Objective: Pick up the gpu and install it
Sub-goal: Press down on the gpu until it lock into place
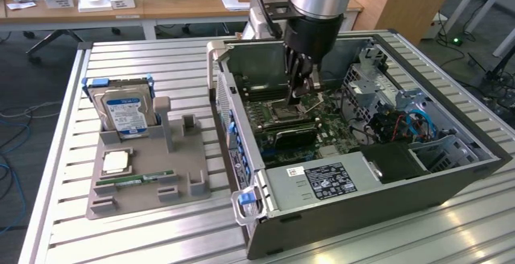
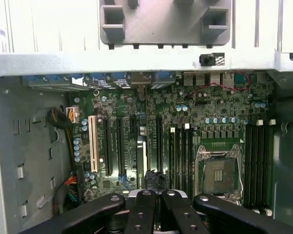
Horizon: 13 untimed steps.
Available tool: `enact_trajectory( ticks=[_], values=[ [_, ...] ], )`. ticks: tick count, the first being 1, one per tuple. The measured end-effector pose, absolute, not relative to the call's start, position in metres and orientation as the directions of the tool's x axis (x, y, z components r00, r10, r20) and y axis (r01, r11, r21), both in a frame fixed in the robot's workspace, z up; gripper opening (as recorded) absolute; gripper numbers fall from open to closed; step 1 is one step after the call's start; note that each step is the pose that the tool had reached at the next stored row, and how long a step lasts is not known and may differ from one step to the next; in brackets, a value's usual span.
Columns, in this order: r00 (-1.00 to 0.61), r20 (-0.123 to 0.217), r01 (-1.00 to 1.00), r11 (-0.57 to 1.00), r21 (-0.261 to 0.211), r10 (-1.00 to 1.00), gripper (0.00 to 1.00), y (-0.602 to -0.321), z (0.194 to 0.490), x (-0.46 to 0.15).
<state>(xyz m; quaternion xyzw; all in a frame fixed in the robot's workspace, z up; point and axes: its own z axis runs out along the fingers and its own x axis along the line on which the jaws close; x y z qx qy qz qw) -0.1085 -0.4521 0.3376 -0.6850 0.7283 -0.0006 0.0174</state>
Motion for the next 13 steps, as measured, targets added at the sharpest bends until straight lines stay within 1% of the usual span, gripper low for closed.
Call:
enact_trajectory(
  ticks=[6,13],
  values=[
    [-0.061,-0.025,-0.998,0.062,-0.025,-0.998,0.11,-0.452,0.338,-0.096],
    [-0.061,-0.025,-0.998,0.062,-0.025,-0.998,0.11,-0.452,0.338,-0.096]
  ],
)
